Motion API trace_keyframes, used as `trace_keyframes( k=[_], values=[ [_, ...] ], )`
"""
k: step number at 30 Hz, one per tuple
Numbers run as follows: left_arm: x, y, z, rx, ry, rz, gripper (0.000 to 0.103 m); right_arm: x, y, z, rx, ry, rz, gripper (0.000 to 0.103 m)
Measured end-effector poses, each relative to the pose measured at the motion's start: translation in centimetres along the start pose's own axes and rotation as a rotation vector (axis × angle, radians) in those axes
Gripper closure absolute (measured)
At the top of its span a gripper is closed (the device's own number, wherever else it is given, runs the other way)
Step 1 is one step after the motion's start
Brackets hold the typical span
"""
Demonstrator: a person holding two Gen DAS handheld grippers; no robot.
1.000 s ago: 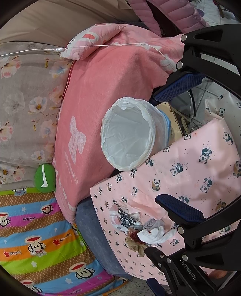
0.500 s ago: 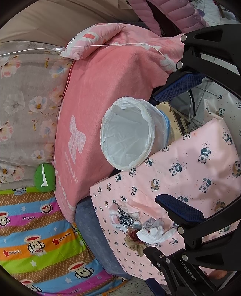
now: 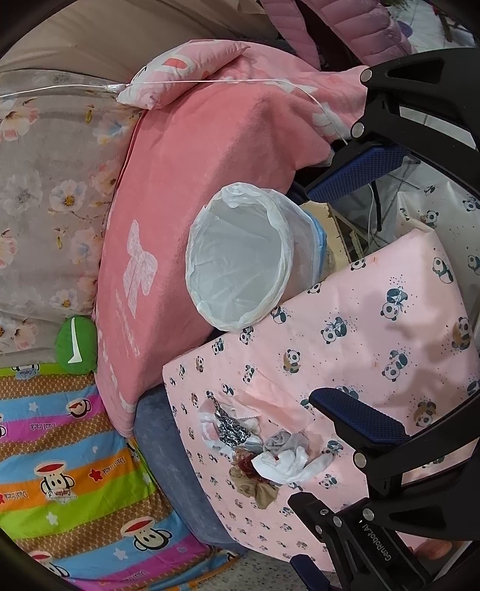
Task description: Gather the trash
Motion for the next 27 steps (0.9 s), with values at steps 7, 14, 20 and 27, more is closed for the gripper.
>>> trace_keyframes(
  k=[7, 14, 20, 27],
  values=[
    [0.63, -0.31, 0.14, 0.014, 0.002, -0.01, 0.007, 0.26, -0.13, -0.11, 0.003, 0.003, -0.005, 0.005],
    [0.77, -0.44, 0.03, 0.012, 0.004, -0.01, 0.007, 0.36, -0.18, -0.15, -0.001, 0.001, -0.005, 0.005],
    [0.94, -0.47, -0.01, 0.012, 0.005, -0.012, 0.007, 0.53, -0.07, -0.48, -0.006, -0.001, -0.004, 0.005],
    [1.04, -0.47, -0.14, 0.009, 0.002, -0.01, 0.007, 0.35, 0.17, -0.72, -0.011, -0.004, -0.001, 0.005]
  ],
)
Point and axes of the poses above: each gripper's, at about its wrist camera, not at the fingertips, and z roughly the way its jaws point, x to its left, y to its top, the point moved 3 cm from there along z, roughly the way its jaws point, and after that the axes turned 4 degrees about -x, right-handed, at the moved point
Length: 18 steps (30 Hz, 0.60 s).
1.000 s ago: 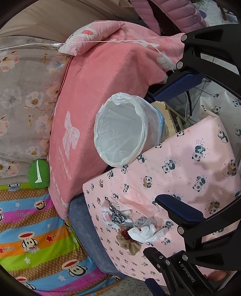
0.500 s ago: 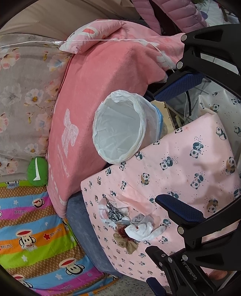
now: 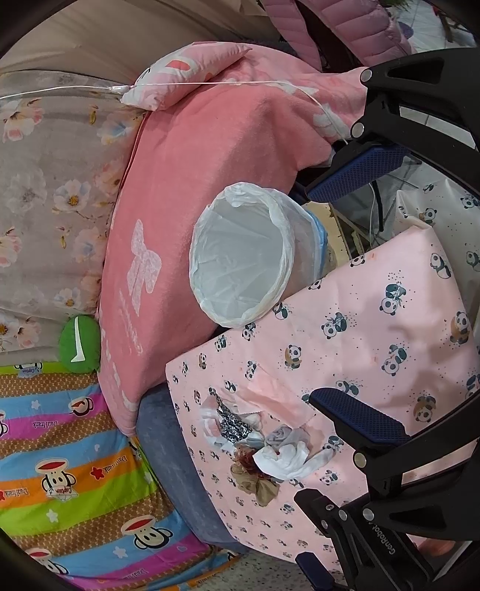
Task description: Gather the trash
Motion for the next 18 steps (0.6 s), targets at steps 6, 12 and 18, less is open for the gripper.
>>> trace_keyframes(
  k=[6, 12, 18],
  values=[
    [-0.02, 0.04, 0.01, 0.001, -0.003, -0.002, 0.007, 0.01, -0.02, 0.0, -0.002, 0.001, 0.0, 0.005],
    [0.21, 0.22, 0.26, 0.01, -0.005, -0.009, 0.007, 0.08, 0.41, -0.03, -0.005, -0.004, 0.004, 0.005],
    [0.27, 0.29, 0.34, 0.009, -0.007, -0.009, 0.007, 0.32, 0.62, 0.14, -0.007, -0.006, 0.006, 0.005]
  ],
)
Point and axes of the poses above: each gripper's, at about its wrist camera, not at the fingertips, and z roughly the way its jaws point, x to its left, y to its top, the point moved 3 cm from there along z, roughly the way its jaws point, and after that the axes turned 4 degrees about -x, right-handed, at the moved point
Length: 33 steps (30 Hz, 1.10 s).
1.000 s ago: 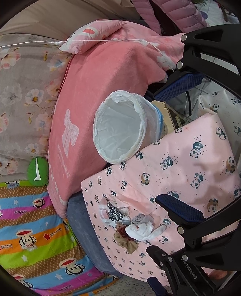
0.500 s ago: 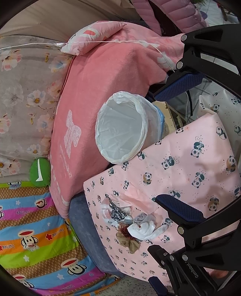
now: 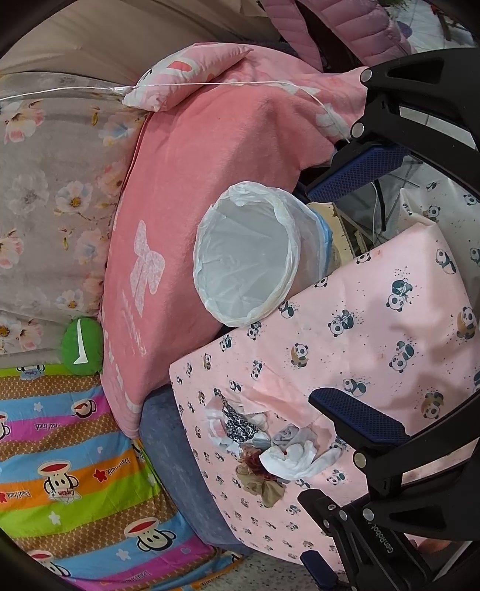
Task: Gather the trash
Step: 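Grasp the white glove with the left tool while the right tool grasps the grey sock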
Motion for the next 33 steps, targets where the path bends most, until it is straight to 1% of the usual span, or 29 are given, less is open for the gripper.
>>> trace_keyframes(
  k=[7, 10, 12, 17, 22, 27, 30, 31, 32, 33],
  values=[
    [0.7, 0.2, 1.0, -0.004, -0.016, 0.002, 0.007, 0.4, 0.1, 1.0, 0.0, 0.011, 0.02, 0.005],
    [1.5, 0.1, 2.0, 0.004, -0.033, 0.007, 0.007, 0.9, -0.1, 1.9, 0.004, 0.026, 0.023, 0.005],
    [2.2, -0.2, 2.7, 0.009, -0.025, 0.012, 0.007, 1.4, -0.2, 2.5, 0.008, 0.041, 0.025, 0.005],
    [4.7, -1.0, 5.0, 0.041, -0.003, -0.008, 0.007, 2.5, -0.6, 4.2, 0.013, 0.05, 0.023, 0.005],
    [6.9, -1.7, 7.8, 0.106, -0.005, -0.075, 0.007, 4.1, -0.8, 6.3, 0.032, 0.072, 0.023, 0.005],
    [6.6, -0.8, 8.9, 0.093, -0.041, -0.088, 0.007, 5.8, -0.7, 7.8, 0.036, 0.083, -0.007, 0.005],
    [5.5, -0.1, 9.8, 0.097, -0.11, -0.097, 0.007, 6.5, -0.5, 8.3, 0.035, 0.098, -0.01, 0.005],
    [5.3, 0.0, 10.1, 0.098, -0.121, -0.1, 0.008, 6.7, -0.5, 8.5, 0.036, 0.101, -0.01, 0.005],
    [5.0, 0.2, 10.5, 0.096, -0.126, -0.103, 0.009, 6.9, -0.4, 8.7, 0.037, 0.105, -0.01, 0.005],
    [4.7, 0.4, 10.8, 0.094, -0.134, -0.101, 0.013, 7.1, -0.4, 8.9, 0.038, 0.108, -0.011, 0.005]
  ],
)
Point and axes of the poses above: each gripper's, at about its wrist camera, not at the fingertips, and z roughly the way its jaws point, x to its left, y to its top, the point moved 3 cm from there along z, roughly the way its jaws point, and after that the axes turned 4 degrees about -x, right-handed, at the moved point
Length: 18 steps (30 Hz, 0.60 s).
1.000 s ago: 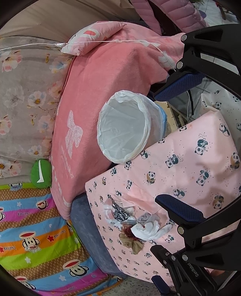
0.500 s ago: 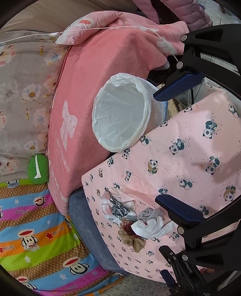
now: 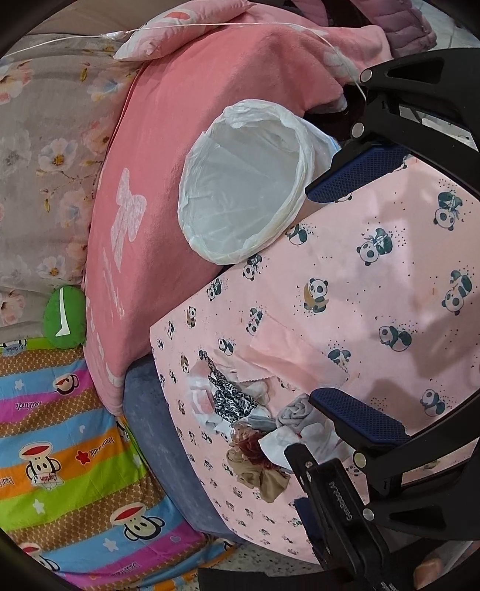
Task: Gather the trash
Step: 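Grasp the white glove with the left tool while the right tool grasps the grey sock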
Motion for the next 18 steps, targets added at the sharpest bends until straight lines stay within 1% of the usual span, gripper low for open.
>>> trace_keyframes(
  k=[2, 4, 6, 8, 10, 13, 14, 16, 18],
  values=[
    [-0.3, 0.3, 0.7, 0.007, -0.011, 0.01, 0.018, 0.4, 0.1, 0.3, 0.0, 0.009, -0.005, 0.005],
    [-0.6, 0.4, 1.5, 0.021, -0.026, 0.021, 0.03, 0.7, 0.1, 0.6, 0.003, 0.019, -0.011, 0.006],
    [-0.9, 0.4, 2.1, 0.047, -0.058, 0.022, 0.036, 0.9, 0.1, 0.8, 0.011, 0.029, -0.014, 0.009],
    [-0.9, 0.3, 2.6, 0.062, -0.073, 0.022, 0.044, 1.1, 0.1, 1.0, 0.015, 0.036, -0.015, 0.01],
    [-0.6, 0.2, 2.8, 0.074, -0.086, 0.02, 0.062, 1.3, 0.1, 1.2, 0.02, 0.042, -0.018, 0.012],
    [0.7, 0.0, 2.4, 0.083, -0.124, -0.029, 0.077, 1.7, 0.0, 1.5, 0.028, 0.057, -0.021, 0.014],
    [1.0, 0.0, 2.2, 0.083, -0.134, -0.04, 0.079, 1.8, 0.0, 1.6, 0.031, 0.062, -0.022, 0.014],
    [1.3, -0.2, 1.8, 0.079, -0.141, -0.041, 0.089, 2.1, -0.1, 1.8, 0.04, 0.077, -0.019, 0.014],
    [1.5, -0.2, 1.5, 0.074, -0.128, -0.033, 0.09, 2.4, -0.1, 1.9, 0.043, 0.085, -0.023, 0.015]
  ],
)
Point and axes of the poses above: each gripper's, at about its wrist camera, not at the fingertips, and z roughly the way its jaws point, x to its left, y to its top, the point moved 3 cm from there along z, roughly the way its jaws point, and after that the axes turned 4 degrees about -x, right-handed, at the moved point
